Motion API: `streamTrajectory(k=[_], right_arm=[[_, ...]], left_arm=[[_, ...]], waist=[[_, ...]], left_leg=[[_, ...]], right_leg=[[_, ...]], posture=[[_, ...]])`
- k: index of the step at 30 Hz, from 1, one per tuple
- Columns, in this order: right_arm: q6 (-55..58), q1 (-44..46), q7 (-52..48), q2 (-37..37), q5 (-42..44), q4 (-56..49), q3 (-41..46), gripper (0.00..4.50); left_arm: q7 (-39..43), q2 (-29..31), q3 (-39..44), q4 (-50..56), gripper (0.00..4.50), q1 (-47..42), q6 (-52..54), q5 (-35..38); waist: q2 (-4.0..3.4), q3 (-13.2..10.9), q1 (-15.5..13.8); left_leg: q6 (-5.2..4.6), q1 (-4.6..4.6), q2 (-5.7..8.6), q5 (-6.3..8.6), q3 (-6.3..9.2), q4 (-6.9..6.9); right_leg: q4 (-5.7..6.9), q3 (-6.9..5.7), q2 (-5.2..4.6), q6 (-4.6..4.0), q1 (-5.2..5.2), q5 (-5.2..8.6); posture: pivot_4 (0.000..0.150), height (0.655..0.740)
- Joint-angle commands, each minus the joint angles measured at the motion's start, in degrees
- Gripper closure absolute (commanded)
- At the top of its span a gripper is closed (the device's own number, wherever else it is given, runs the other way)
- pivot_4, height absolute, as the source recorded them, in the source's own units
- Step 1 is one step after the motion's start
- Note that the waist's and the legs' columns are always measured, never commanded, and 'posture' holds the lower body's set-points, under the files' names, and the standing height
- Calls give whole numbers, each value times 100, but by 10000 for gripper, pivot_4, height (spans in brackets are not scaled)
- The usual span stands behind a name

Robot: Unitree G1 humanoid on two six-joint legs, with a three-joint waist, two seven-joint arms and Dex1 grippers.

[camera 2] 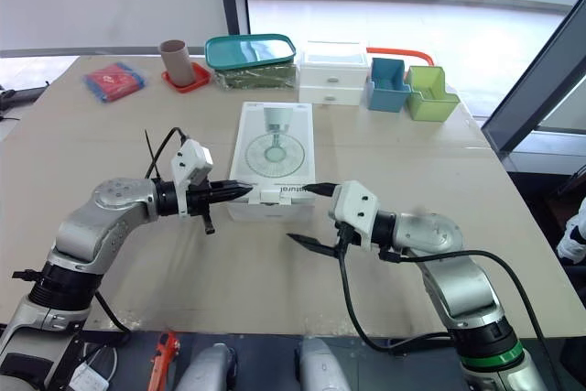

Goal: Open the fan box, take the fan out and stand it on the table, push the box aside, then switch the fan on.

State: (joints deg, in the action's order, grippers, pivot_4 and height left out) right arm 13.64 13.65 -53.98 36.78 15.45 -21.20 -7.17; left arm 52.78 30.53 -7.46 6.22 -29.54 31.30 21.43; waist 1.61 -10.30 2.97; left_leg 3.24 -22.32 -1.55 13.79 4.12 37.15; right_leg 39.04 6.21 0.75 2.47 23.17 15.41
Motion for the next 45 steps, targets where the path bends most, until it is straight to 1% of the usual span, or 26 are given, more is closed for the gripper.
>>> streamTrajectory(k=[1, 10, 16, 20, 25, 27, 33, 39, 45], right_arm=[[-72, 11, -27, 37, -10, -214, -25, 0], [-257, 113, 84, 49, -391, 135, -118, 0], [-171, 119, -32, 94, -397, 146, -146, 0], [379, -44, -321, 291, -66, -280, -239, 0], [647, -106, -408, 400, 9, -492, -289, 0], [735, -150, -427, 438, 40, -560, -311, 0], [1069, -537, -517, 643, 184, -804, -344, 0], [1210, -710, -200, 444, 541, -731, 166, 0], [1411, -705, 130, 270, 896, -423, 733, 0]], left_arm=[[26, 46, -100, -49, 44933, 26, 108, -71], [17, 46, -85, -29, 44933, 25, 148, -63], [-42, 7, -29, -43, 44933, 24, 248, -3], [-109, -20, 69, -95, 44933, -7, 380, 65], [-217, -104, 204, -143, 44933, -116, 639, 249], [-200, -83, 191, -120, 44933, -112, 652, 254], [-267, -111, 219, -90, 44933, -147, 870, 375], [-295, -98, 193, -130, 44933, -152, 865, 354], [-281, -118, 178, -190, 44933, -166, 823, 342]], waist=[[0, 0, 0], [0, 0, -2], [0, 0, -2], [0, 0, -4], [0, 0, -4], [0, 0, -4], [1, 0, -25], [1, 0, -20], [1, 0, -22]], left_leg=[[0, -1, 0, 0, 0, 1], [0, -3, 1, 0, 0, 3], [0, -3, 1, 0, 0, 3], [0, -3, 2, 0, 0, 3], [0, -3, 1, 0, 1, 5], [0, -3, 2, 0, 1, 7], [0, -6, 2, 0, 2, 11], [-1, -7, 2, 1, 2, 14], [-1, -7, 2, 1, 2, 15]], right_leg=[[0, 0, 0, 0, 0, 0], [0, 1, -2, -3, 0, -2], [0, 1, -2, -3, 0, -2], [0, 1, -2, -4, 0, -3], [0, 0, -1, 1, 0, 0], [0, 0, -1, 22, -1, 10], [0, -1, -2, 24, -1, 10], [0, 0, -1, 26, -2, 10], [0, 0, -2, 27, -2, 10]], posture=[[1500, 7400], [1500, 7400], [1500, 7400], [1500, 7400], [1500, 7400], [1500, 7400], [1500, 7400], [1500, 7400], [1500, 7400]])
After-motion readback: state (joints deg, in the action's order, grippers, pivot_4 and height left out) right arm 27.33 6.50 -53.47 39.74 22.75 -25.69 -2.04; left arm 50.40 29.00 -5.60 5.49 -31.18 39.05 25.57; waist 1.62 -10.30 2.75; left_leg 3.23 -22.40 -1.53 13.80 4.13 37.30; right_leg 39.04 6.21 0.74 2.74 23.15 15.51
